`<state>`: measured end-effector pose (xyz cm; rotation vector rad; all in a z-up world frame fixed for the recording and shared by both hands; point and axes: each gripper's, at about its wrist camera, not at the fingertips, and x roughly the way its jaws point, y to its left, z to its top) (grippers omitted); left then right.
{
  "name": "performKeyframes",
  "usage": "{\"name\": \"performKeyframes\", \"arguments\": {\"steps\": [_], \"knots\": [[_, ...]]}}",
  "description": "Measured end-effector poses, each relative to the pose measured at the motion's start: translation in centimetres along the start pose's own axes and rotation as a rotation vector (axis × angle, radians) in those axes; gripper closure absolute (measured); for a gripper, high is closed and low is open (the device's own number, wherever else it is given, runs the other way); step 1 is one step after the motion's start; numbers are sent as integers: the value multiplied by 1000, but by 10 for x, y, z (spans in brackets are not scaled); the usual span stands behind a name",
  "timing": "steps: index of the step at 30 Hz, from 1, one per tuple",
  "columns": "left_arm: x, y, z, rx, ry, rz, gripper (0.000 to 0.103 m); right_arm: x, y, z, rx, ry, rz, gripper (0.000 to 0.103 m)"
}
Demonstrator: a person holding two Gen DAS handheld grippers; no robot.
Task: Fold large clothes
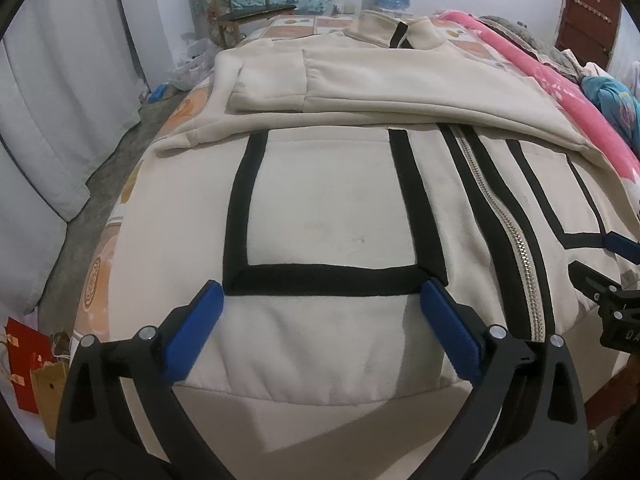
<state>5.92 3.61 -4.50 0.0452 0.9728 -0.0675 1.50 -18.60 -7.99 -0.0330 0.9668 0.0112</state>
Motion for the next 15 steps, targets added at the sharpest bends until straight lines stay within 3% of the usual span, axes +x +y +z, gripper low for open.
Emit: {"name": "performKeyframes", "arguments": {"steps": [15], "knots": [[1, -1, 2, -27, 19, 17, 7, 0, -2, -1, 4, -3, 6, 6]]}}
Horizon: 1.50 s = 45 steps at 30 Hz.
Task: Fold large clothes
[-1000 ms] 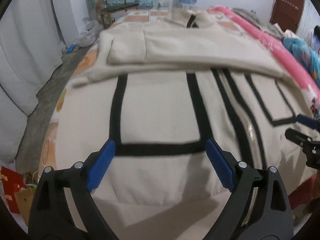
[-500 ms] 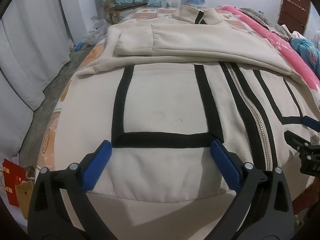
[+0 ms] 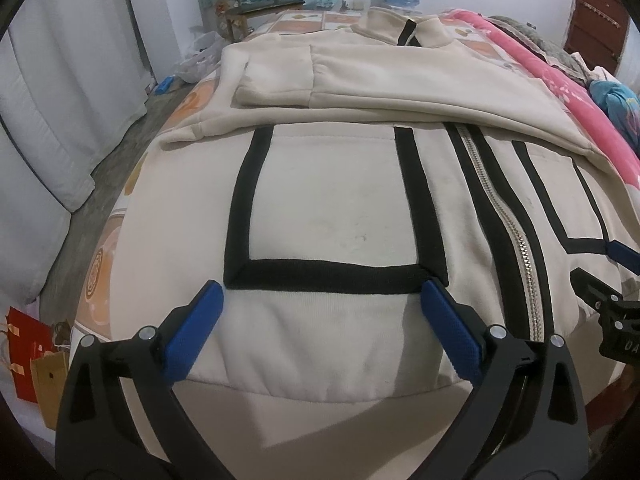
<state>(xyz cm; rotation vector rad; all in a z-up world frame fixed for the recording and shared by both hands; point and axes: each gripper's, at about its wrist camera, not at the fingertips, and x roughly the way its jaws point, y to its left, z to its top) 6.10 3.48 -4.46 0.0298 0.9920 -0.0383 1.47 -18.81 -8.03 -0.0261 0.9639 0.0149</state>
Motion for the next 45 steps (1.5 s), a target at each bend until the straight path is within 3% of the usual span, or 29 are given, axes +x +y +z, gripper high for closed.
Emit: {"name": "performKeyframes", "arguments": {"steps": [45], "knots": [[-2, 3, 0, -4, -21, 6, 7, -1, 0, -2, -11, -24, 4, 6]]}}
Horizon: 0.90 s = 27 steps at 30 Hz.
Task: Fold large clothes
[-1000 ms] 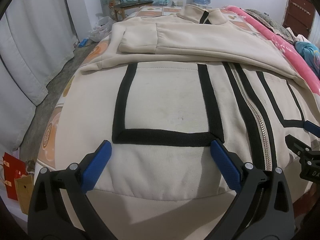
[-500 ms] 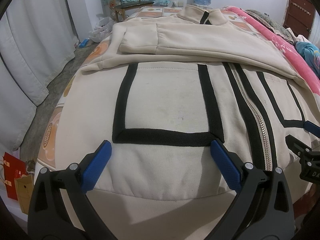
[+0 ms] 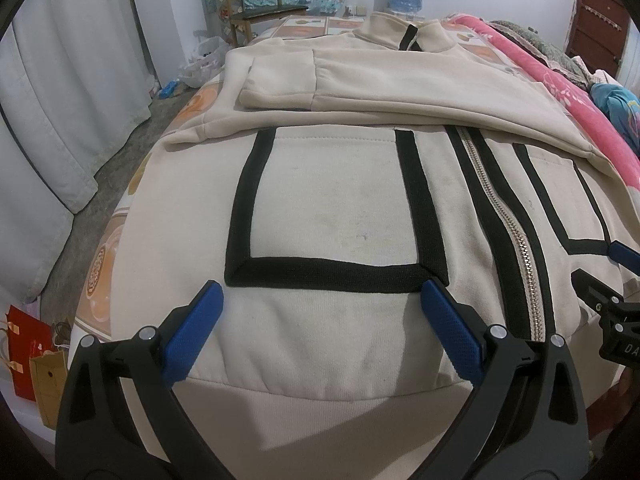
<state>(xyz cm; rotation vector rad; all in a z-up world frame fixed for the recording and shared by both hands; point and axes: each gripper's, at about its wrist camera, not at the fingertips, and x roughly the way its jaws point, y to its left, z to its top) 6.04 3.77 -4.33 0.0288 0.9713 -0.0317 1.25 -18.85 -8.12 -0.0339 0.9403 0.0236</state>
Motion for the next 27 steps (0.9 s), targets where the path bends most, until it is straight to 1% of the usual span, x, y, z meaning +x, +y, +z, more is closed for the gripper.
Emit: {"name": "performKeyframes", "arguments": {"steps": [6, 10, 12, 15, 17, 20, 22, 24, 27], "knots": [[0, -1, -1, 4, -8, 2, 7, -1, 0, -1, 1, -8, -1, 6], [-2, 0, -1, 27, -17, 1, 7, -1, 0, -1, -1, -8, 0, 6], [-10, 3, -5, 40, -51, 24, 7, -1, 0, -2, -2, -7, 0, 6], [-27, 16, -14, 38, -112, 23, 7, -1, 0, -1, -3, -7, 1, 6], [-42, 37, -26, 5, -146, 7, 7, -1, 0, -1, -4, -10, 1, 6], [-57, 65, -46, -42, -158, -15, 8, -1, 0, -2, -4, -13, 1, 6], [-62, 78, -59, -62, -144, -37, 13, 0, 0, -3, -4, -17, 2, 6], [-64, 88, -71, -90, -115, -62, 24, 0, 0, -3, -4, -18, 2, 6], [-59, 109, -89, -180, -50, -119, 33, 0, 0, -3, -5, -20, 2, 6]]}}
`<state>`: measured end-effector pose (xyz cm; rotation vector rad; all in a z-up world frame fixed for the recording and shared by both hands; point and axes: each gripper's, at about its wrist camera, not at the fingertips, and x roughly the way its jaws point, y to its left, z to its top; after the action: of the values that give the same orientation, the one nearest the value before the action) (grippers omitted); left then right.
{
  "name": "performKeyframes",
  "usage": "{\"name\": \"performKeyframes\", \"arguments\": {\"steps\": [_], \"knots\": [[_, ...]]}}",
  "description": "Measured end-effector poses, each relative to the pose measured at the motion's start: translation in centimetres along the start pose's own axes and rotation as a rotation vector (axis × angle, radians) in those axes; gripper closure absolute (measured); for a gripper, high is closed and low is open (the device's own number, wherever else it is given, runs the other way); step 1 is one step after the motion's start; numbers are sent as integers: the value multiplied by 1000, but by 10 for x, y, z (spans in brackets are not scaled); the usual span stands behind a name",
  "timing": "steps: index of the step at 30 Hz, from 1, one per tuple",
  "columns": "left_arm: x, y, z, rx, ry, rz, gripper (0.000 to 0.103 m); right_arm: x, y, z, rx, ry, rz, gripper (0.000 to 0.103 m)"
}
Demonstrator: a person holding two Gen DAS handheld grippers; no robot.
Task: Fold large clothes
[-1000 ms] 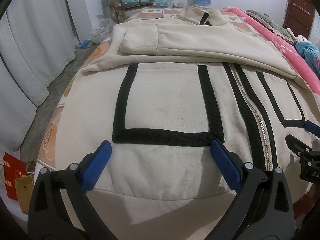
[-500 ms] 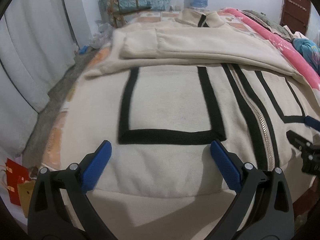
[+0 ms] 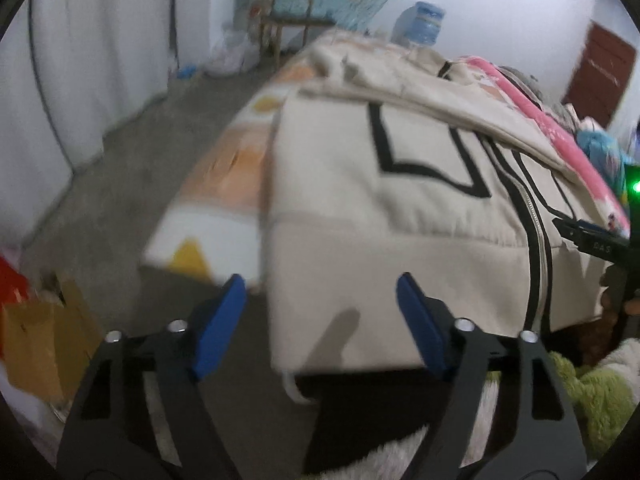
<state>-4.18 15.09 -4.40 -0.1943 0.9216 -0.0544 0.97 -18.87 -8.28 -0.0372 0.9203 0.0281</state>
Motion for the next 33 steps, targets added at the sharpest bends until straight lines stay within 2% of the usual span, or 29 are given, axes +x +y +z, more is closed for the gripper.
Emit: {"name": "performKeyframes", "arguments": {"steps": [3, 6, 10, 13, 16, 20, 24, 30, 33], "knots": [[3, 17, -9, -85, 32, -54, 37, 0, 0, 0, -1, -1, 1, 6], [15, 25, -10, -149, 72, -133, 37, 0, 0, 0, -3, -3, 1, 6], [32, 33, -12, -219, 94, -197, 37, 0, 0, 0, -2, -3, 1, 6], [37, 35, -10, -247, 91, -231, 38, -1, 0, 0, -2, -3, 1, 6], [36, 30, -10, -234, 89, -248, 46, -1, 0, 0, -2, -3, 1, 6], [31, 28, -11, -211, 94, -234, 62, -1, 0, -1, -5, -14, 2, 6], [17, 20, -9, -141, 77, -176, 80, -2, 1, 0, -8, -21, 5, 6], [-2, -11, -5, 58, 46, -31, 90, -6, -6, 5, -27, 46, 30, 6], [-5, -27, -6, 154, 36, 44, 91, -29, -24, 2, 24, 24, 49, 6]]}}
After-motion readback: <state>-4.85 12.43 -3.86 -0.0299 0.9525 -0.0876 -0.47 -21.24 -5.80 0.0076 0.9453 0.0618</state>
